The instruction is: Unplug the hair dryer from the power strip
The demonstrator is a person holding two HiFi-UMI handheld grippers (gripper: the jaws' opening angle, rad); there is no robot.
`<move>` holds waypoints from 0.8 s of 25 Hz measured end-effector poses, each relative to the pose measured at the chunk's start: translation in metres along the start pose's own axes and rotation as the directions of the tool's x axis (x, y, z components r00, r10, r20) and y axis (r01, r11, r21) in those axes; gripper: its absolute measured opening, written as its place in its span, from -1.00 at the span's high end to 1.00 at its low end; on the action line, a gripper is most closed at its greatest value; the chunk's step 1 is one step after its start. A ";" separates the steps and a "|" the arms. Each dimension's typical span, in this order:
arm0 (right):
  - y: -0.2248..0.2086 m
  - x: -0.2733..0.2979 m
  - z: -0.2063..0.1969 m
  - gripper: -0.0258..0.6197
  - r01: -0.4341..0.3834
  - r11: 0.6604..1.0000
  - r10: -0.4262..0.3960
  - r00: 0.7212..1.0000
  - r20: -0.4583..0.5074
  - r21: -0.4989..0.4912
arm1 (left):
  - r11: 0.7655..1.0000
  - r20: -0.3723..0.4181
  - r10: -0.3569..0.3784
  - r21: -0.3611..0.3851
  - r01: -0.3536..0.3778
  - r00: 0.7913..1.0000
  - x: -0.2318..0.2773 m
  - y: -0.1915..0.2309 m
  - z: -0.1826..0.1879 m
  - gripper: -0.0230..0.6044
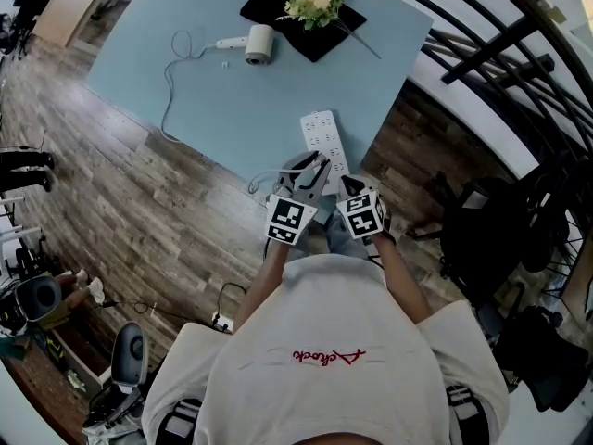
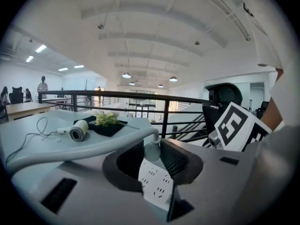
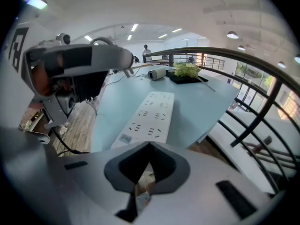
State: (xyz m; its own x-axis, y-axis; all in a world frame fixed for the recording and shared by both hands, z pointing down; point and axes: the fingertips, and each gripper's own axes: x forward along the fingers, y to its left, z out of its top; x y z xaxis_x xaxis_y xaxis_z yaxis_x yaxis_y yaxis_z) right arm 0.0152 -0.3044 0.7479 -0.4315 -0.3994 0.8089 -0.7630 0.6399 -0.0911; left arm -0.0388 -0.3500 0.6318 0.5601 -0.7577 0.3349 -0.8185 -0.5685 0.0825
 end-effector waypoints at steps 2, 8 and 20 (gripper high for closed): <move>0.000 0.000 0.000 0.86 -0.010 1.000 0.010 1.000 0.008 0.007 | 1.000 0.033 0.024 0.006 -0.025 0.999 -0.007 0.005 0.016 0.57; 0.001 0.000 -0.001 0.86 -0.055 0.998 0.055 0.998 0.009 0.004 | 0.995 0.102 0.095 0.016 -0.097 0.990 -0.029 0.017 0.052 0.57; -0.008 -0.057 0.049 0.87 -0.081 0.997 0.082 0.954 0.290 -0.014 | 0.976 0.130 0.216 -0.021 -0.216 0.968 -0.061 0.001 0.064 0.57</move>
State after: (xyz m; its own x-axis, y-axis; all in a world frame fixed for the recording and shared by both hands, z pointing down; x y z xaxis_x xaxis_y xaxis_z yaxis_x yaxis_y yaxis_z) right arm 0.0221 -0.3186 0.6743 -0.6135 -0.5187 0.5955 -0.7185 0.6795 -0.1484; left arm -0.0658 -0.3250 0.5512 0.3813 -0.8978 0.2203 -0.9225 -0.3849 0.0284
